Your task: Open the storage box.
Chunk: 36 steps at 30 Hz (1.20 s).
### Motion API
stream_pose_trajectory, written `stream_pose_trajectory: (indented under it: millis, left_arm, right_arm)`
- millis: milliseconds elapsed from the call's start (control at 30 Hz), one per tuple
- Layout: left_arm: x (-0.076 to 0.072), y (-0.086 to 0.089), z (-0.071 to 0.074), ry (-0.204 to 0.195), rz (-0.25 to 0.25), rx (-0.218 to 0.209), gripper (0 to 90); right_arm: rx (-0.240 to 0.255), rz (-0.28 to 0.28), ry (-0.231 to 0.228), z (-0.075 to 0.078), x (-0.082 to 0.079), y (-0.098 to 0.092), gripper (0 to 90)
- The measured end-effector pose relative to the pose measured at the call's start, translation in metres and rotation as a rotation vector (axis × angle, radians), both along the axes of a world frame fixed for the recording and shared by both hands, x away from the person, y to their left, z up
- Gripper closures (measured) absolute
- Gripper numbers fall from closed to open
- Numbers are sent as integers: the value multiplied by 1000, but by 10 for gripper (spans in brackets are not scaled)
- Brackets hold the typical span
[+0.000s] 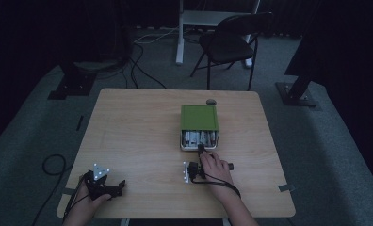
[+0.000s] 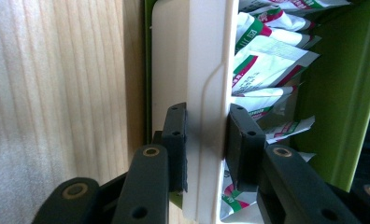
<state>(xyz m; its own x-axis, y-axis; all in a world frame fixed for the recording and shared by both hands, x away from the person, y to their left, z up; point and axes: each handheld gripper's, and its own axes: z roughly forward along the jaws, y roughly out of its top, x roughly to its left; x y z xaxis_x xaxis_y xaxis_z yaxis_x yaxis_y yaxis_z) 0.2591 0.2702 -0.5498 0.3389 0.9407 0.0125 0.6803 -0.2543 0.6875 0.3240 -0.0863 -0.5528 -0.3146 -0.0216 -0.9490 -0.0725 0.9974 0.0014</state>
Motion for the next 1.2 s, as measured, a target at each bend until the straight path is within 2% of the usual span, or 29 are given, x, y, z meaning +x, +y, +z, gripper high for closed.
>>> stream_pose_trajectory:
  millis: [167,533,1200]
  left_arm:
    - [0,0,0,0,0,0,14]
    - [0,0,0,0,0,0,14]
    - [0,0,0,0,0,0,14]
  right_arm:
    - [-3,8,19,3,1,-1,718]
    - [-1,8,20,3,-2,-1,719]
    - [-6,22,32,4,-23,-2,719]
